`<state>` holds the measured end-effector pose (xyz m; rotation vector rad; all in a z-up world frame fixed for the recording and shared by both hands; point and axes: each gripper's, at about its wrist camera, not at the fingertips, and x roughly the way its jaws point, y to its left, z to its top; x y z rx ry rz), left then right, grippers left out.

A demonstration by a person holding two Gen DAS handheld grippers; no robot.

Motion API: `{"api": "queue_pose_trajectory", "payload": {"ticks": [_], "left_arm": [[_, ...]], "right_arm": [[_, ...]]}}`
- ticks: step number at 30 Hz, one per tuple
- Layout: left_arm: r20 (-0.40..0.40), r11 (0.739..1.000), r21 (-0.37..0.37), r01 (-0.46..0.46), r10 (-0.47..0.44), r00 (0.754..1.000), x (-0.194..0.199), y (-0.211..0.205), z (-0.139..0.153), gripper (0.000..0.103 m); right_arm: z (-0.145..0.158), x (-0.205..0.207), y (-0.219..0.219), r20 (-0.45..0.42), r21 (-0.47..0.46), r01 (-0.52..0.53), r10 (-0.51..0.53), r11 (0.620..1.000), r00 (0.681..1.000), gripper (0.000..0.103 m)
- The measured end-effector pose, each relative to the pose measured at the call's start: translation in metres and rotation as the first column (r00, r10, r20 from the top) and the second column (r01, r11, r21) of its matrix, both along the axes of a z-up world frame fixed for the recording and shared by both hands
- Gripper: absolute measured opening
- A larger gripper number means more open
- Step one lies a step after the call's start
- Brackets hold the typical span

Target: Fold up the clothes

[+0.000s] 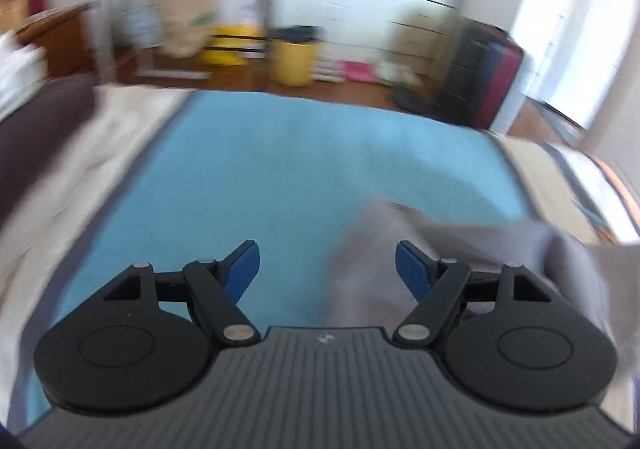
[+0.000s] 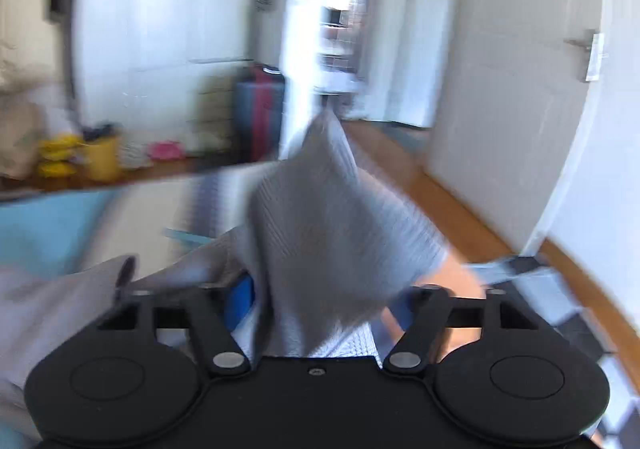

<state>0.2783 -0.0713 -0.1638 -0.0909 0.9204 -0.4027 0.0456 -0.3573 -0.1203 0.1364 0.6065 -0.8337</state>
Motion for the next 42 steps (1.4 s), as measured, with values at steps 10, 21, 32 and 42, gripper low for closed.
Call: {"api": "queue_pose_trajectory", "payload": {"ticks": [10, 21, 32, 42], "left_arm": [[0.050, 0.960, -0.112, 0.258, -0.253, 0.966, -0.016, -0.072, -0.016, 0.076], [0.115, 0.902, -0.203, 0.380, -0.363, 0.925, -0.044, -0.086, -0.011, 0.076], [0.316, 0.828, -0.001, 0.561, -0.532, 0.785, -0.089, -0.137, -0.001, 0.077], [0.131, 0.899, -0.115, 0.422, -0.407, 0.904, -0.086, -0.195, -0.037, 0.085]], "right_arm": [[-0.013, -0.003, 0.018, 0.224, 0.456, -0.234, 0.143, 0.859, 0.964, 0.076], [-0.086, 0.031, 0.045, 0.404, 0.698, -0.379, 0.103, 0.607, 0.909, 0.082], [-0.043, 0.049, 0.058, 0.376, 0.363, -0.424, 0.286, 0.829, 0.881, 0.013], [-0.015, 0.044, 0.069, 0.515, 0.380, -0.650, 0.434, 0.657, 0.740, 0.009]]}}
